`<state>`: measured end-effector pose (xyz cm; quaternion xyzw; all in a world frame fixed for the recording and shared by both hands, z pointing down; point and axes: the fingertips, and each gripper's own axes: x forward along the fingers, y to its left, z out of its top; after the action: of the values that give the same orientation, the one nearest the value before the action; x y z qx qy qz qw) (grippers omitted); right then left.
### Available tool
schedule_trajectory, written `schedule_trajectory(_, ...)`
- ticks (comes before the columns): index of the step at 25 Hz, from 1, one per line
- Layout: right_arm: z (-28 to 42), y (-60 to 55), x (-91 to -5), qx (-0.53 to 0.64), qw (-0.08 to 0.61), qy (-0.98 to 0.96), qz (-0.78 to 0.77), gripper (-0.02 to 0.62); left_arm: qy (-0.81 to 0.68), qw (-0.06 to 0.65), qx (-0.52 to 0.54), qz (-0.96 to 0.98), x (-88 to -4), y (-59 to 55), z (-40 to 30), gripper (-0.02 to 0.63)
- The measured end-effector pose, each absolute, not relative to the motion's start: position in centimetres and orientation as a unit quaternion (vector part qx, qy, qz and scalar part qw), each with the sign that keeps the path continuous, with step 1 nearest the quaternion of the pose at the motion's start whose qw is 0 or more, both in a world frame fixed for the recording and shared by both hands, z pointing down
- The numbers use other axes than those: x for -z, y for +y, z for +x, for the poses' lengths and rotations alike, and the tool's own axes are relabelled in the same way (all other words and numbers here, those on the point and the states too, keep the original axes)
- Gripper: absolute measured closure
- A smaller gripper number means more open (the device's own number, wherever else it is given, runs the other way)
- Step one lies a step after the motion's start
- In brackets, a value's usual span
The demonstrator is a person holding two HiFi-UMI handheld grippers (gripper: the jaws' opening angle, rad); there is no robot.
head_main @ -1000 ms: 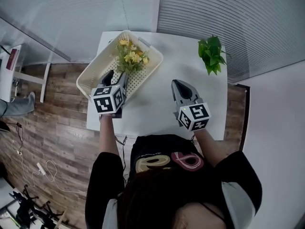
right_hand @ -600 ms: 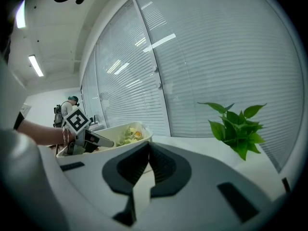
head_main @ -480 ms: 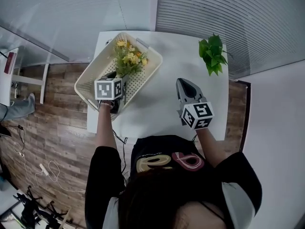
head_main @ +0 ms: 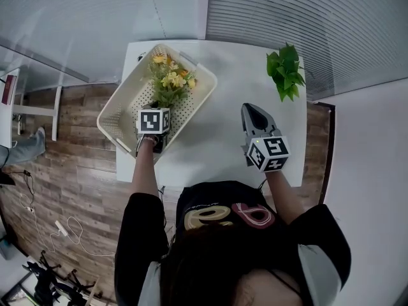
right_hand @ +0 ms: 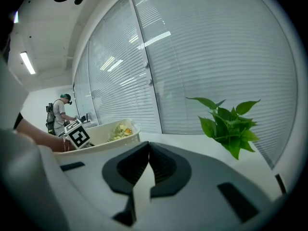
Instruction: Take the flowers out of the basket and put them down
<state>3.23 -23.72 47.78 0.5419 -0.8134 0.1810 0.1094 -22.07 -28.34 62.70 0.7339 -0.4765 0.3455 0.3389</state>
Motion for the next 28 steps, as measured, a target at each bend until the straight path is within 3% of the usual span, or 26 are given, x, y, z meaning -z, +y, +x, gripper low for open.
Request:
schedule_trajectory(6, 3.6, -24.2, -48.3, -0.181, 0.115, -0.810, 0.546, 0.584, -0.482, 0.338, -0.357, 0.725, -63.9, -28.3, -22.3, 0.378)
schedule_trajectory(19, 3.4, -24.0, -48.8, -0.174, 0.127, -0.811, 0.544, 0.584, -0.488, 0.278, -0.380, 0.735, -64.3, -28.6, -22.2, 0.540)
schedule_trajectory(28, 3.7, -23.8, -49.0, -0.174, 0.133, -0.809, 0.545, 0.584, -0.489, 0.318, -0.335, 0.740, -63.3, -28.6, -22.3, 0.565)
